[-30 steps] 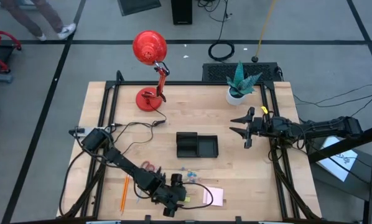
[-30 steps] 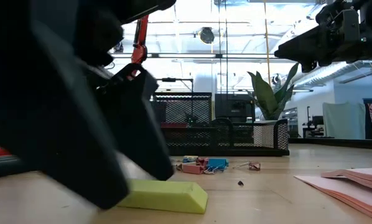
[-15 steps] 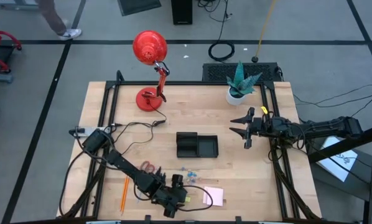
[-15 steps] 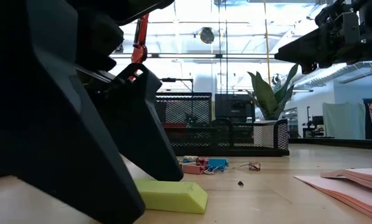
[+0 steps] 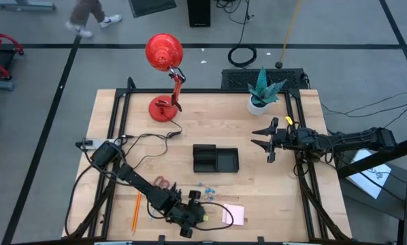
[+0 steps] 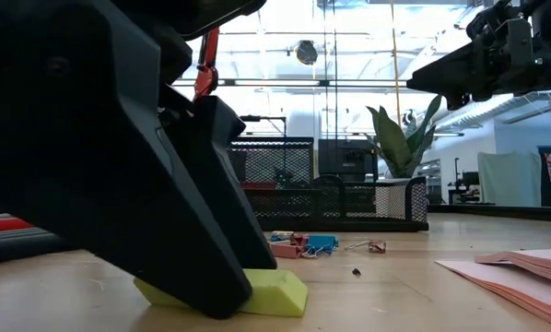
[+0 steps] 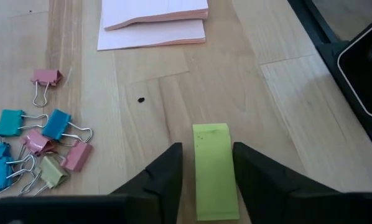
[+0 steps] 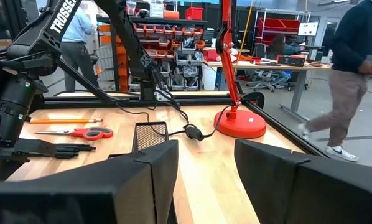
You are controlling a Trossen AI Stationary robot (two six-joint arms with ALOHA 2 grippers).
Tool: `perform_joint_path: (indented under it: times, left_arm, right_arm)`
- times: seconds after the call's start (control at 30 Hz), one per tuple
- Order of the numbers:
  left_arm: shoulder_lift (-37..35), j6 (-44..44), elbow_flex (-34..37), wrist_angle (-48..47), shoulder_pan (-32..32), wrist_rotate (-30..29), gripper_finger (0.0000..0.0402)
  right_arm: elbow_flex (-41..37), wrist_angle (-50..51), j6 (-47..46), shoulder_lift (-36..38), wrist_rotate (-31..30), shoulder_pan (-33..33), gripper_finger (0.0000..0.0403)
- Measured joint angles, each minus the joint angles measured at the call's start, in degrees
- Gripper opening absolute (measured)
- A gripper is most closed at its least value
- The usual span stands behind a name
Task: Pick and place office supplies into organizer
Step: Put the yellow eraser into the black desk organizer
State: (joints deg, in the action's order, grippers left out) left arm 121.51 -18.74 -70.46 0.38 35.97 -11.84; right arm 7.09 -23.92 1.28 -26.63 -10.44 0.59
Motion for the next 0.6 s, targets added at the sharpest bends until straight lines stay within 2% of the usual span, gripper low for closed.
perform_joint_path:
  times: [0.3, 0.6]
  left_arm:
    - [-0.8, 1.2, 0.1, 0.0, 0.0, 0.2, 0.0086]
    - [-1.5, 3.5, 0.2, -0.1, -0.3, 0.9, 0.0082]
  right_arm:
    - [0.0, 0.0, 0.3, 0.0, 0.0, 0.0, 0.0153]
    - [0.0, 0.2, 0.4, 0.0, 0.0, 0.0, 0.0153]
